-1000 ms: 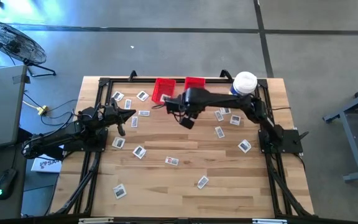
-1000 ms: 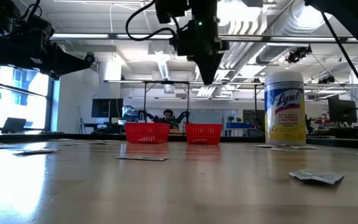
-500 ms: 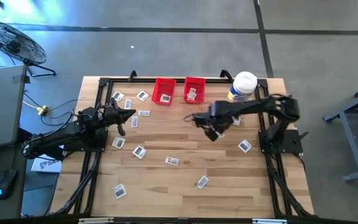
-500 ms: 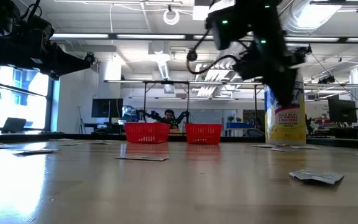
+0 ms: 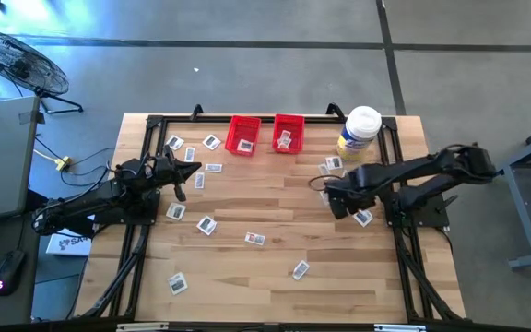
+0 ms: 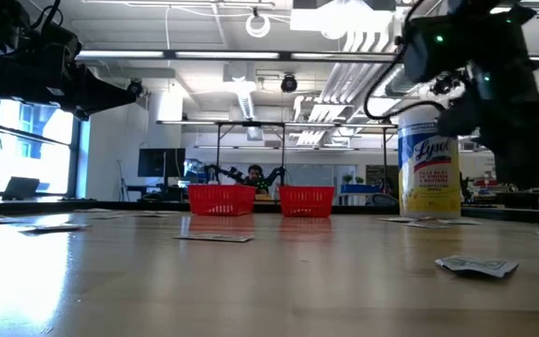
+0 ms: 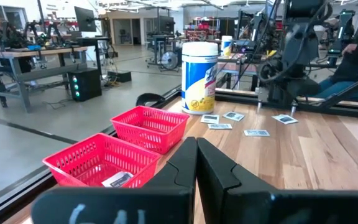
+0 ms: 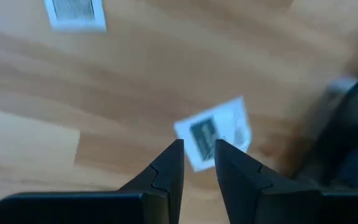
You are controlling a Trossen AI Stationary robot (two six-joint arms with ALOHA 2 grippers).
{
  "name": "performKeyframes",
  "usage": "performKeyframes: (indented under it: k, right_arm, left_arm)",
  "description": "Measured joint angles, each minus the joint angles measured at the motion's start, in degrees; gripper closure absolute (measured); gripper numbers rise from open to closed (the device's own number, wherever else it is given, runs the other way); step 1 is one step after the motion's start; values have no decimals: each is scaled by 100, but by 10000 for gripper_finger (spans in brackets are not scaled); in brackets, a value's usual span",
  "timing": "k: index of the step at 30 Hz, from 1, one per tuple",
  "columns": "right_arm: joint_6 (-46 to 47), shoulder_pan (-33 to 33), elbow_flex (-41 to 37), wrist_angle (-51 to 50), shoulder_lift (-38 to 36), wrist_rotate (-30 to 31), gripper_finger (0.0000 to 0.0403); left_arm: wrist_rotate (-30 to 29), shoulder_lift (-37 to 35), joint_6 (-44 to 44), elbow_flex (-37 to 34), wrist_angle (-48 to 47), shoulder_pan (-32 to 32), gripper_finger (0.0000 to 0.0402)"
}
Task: Pick & Place First Aid Supplies
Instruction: Put the towelette pack into the left red bin
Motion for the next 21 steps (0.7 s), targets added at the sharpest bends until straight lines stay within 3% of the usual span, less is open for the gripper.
performKeyframes:
  k: [7, 21]
  right_arm:
    - [187, 311, -740, 885, -47, -440, 320]
    - [144, 841, -801, 802, 98, -654, 320]
  left_arm:
    - [0, 1, 1, 0, -1, 0, 401]
    - [0, 0, 0, 0, 0, 0, 401]
